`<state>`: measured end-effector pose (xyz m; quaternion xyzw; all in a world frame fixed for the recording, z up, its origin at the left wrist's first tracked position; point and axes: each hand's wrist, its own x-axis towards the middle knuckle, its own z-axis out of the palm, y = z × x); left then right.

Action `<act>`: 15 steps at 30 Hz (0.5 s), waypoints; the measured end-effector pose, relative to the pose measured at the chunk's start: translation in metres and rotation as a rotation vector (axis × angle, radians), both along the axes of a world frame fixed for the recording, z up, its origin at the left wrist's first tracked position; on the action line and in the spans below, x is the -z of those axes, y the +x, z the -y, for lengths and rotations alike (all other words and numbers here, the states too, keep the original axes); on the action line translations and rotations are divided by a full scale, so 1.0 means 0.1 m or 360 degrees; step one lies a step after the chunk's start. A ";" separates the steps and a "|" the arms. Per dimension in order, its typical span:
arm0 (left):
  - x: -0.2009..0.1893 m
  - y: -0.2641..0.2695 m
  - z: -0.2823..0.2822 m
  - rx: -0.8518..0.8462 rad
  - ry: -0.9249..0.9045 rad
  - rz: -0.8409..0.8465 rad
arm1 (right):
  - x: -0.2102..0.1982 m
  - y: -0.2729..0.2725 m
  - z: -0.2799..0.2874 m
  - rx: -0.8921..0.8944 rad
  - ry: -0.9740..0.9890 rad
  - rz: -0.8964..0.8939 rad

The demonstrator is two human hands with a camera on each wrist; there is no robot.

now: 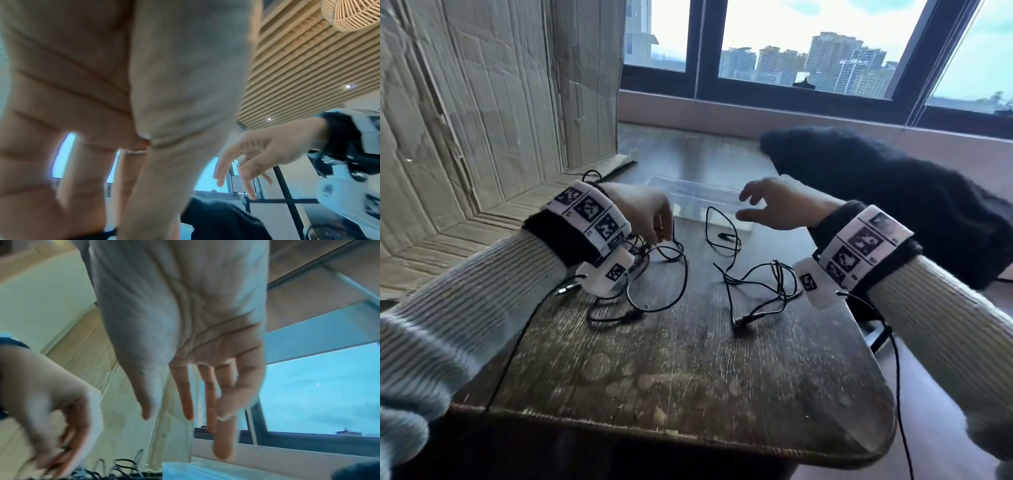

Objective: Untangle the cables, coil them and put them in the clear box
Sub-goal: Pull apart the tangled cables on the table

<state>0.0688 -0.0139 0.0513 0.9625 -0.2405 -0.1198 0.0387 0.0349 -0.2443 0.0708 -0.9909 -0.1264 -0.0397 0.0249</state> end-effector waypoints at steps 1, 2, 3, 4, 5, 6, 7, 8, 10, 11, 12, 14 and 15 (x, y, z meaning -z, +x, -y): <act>-0.03 0.00 -0.04 -0.0024 -0.0101 0.0078 | -0.01 -0.04 -0.07 -0.0080 0.0213 -0.0075; -0.08 0.01 -0.07 -0.0049 -0.0183 0.0161 | 0.00 -0.06 -0.15 -0.0145 0.0419 -0.0210; -0.12 0.01 -0.10 -0.0066 -0.0255 0.0208 | 0.05 -0.06 -0.23 -0.0178 0.0583 -0.0370; -0.16 0.01 -0.12 -0.0083 -0.0361 0.0191 | 0.09 -0.06 -0.30 -0.0207 0.0674 -0.0497; -0.20 -0.02 -0.14 -0.0085 -0.0490 0.0128 | 0.14 -0.04 -0.37 -0.0240 0.0725 -0.0574; -0.24 -0.05 -0.14 -0.0078 -0.0613 0.0083 | 0.18 -0.02 -0.43 -0.0261 0.0765 -0.0616; -0.28 -0.08 -0.14 -0.0062 -0.0709 0.0090 | 0.21 0.00 -0.49 -0.0288 0.0809 -0.0645; -0.32 -0.11 -0.14 -0.0037 -0.0790 0.0126 | 0.24 0.03 -0.54 -0.0320 0.0852 -0.0682; -0.37 -0.15 -0.16 -0.0012 -0.0917 0.0178 | 0.26 0.08 -0.61 -0.0381 0.0931 -0.0742; -0.38 -0.16 -0.16 -0.0005 -0.0980 0.0192 | 0.25 0.10 -0.64 -0.0391 0.0990 -0.0743; -0.39 -0.16 -0.17 0.0005 -0.1048 0.0208 | 0.24 0.12 -0.66 -0.0372 0.1087 -0.0721; -0.42 -0.16 -0.18 0.0034 -0.1171 0.0224 | 0.18 0.14 -0.68 -0.0273 0.1334 -0.0626; -0.43 -0.16 -0.19 0.0042 -0.1192 0.0215 | 0.15 0.15 -0.68 -0.0246 0.1427 -0.0573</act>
